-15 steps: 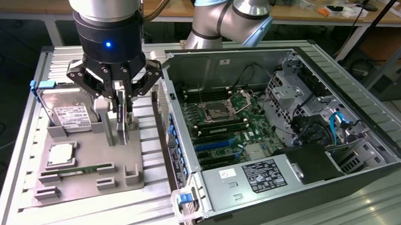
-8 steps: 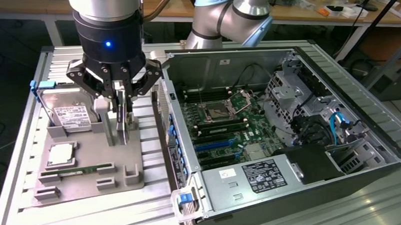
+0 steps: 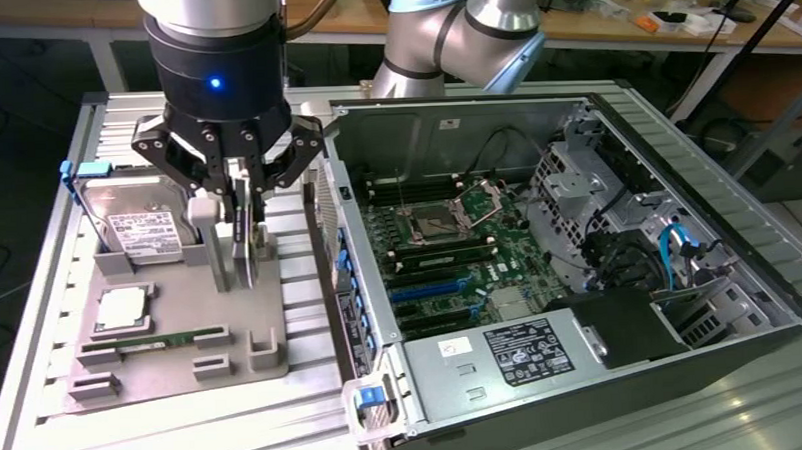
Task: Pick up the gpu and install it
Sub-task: 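Pick up the gpu and move the gpu toward the slot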
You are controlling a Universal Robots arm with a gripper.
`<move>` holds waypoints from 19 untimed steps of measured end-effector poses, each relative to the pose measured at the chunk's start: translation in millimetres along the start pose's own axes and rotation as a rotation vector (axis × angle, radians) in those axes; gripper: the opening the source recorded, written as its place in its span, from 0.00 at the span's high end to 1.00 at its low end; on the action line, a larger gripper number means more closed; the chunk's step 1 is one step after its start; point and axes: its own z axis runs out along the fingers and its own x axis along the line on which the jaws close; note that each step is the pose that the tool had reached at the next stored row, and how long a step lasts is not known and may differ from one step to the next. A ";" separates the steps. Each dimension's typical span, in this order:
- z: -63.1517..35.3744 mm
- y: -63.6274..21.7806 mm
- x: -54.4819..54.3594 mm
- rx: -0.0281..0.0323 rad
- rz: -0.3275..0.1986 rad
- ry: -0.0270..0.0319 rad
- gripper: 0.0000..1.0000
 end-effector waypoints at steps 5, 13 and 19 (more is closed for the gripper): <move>-4.9 0.1 0.0 0.0000 0.000 -0.0001 0.73; -33.3 0.8 -0.1 0.0001 0.000 -0.0001 0.73; -38.6 1.3 -4.2 0.0002 0.000 0.0001 0.73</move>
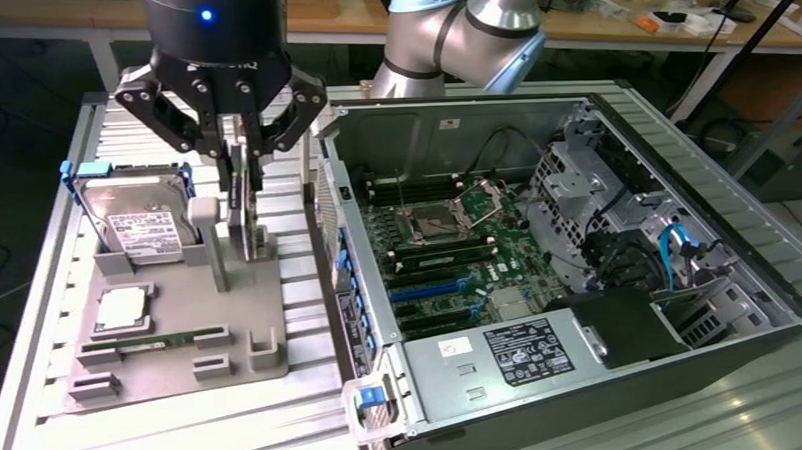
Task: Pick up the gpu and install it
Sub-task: 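Pick up the gpu and move the gpu toward the slot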
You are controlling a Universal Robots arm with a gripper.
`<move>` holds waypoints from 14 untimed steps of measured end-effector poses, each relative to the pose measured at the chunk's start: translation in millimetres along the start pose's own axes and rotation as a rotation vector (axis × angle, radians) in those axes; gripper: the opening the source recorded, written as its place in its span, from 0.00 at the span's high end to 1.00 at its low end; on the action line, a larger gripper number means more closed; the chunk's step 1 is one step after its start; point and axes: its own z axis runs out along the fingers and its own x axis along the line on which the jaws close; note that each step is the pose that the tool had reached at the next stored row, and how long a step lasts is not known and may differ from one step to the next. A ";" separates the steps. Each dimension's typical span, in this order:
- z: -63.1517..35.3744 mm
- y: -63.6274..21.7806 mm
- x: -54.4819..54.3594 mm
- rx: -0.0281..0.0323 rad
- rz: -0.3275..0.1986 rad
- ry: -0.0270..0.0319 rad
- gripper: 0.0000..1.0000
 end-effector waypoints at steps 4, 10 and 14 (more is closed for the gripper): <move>0.2 0.9 -12.0 -0.0002 0.000 -0.0003 0.73; 0.3 2.3 -28.6 -0.0002 0.000 -0.0002 0.73; 0.4 3.3 -40.7 -0.0002 0.000 -0.0002 0.73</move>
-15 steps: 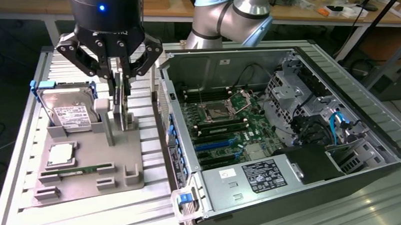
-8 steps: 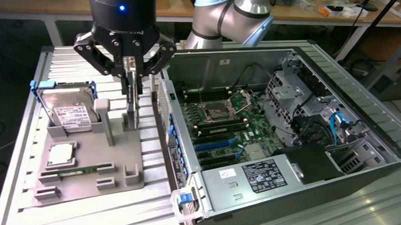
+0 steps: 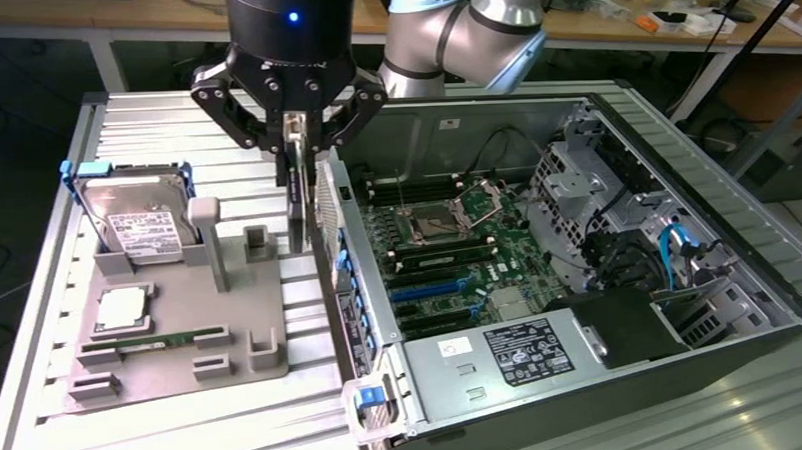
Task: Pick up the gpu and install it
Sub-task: 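Pick up the gpu and move the gpu toward the slot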
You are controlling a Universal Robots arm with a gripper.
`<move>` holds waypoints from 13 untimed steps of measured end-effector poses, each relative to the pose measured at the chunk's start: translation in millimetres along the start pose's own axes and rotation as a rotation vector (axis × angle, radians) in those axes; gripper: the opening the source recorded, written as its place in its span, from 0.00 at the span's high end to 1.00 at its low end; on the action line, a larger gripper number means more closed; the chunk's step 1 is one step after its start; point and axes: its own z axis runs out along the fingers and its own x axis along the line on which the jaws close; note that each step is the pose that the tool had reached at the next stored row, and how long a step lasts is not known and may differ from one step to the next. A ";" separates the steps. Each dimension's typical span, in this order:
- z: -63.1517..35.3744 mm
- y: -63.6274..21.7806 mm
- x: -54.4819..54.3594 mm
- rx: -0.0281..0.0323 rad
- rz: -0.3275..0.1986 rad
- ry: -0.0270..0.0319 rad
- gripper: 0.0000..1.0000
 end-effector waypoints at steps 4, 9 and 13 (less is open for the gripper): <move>0.1 0.6 -7.4 0.0000 0.000 0.0000 0.73; 0.1 1.2 -14.6 0.0000 0.000 -0.0001 0.73; 0.1 1.7 -20.2 0.0001 0.000 0.0000 0.73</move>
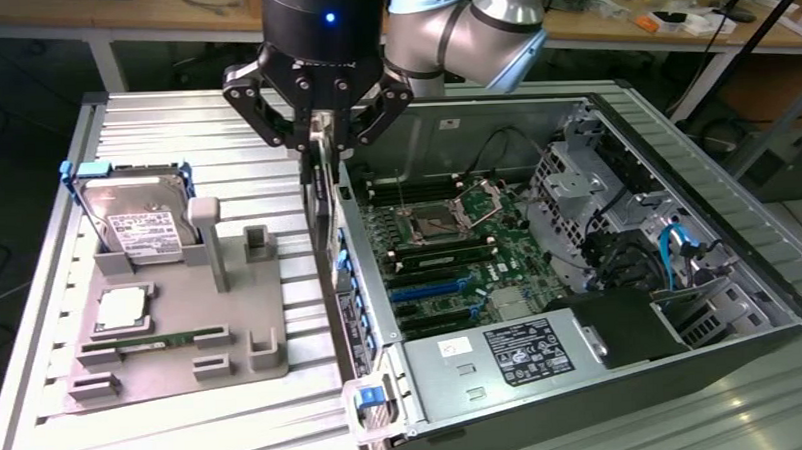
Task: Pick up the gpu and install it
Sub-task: 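Pick up the gpu and move the gpu toward the slot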
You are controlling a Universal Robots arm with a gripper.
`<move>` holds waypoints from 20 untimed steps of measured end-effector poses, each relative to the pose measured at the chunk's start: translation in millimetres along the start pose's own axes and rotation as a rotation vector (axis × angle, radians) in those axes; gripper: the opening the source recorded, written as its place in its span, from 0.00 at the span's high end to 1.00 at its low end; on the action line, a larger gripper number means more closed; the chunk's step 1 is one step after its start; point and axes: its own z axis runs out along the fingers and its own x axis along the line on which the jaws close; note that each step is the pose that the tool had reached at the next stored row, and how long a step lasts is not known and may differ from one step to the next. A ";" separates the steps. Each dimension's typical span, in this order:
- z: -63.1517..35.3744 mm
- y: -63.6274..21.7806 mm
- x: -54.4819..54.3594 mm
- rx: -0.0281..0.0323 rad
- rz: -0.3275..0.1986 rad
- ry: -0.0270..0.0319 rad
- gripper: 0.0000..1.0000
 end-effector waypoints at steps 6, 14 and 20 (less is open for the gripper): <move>0.1 0.7 -8.0 -0.0001 0.000 0.0000 0.73; 0.2 1.7 -20.0 -0.0001 0.000 0.0000 0.73; 0.2 2.3 -28.0 -0.0001 0.000 0.0000 0.73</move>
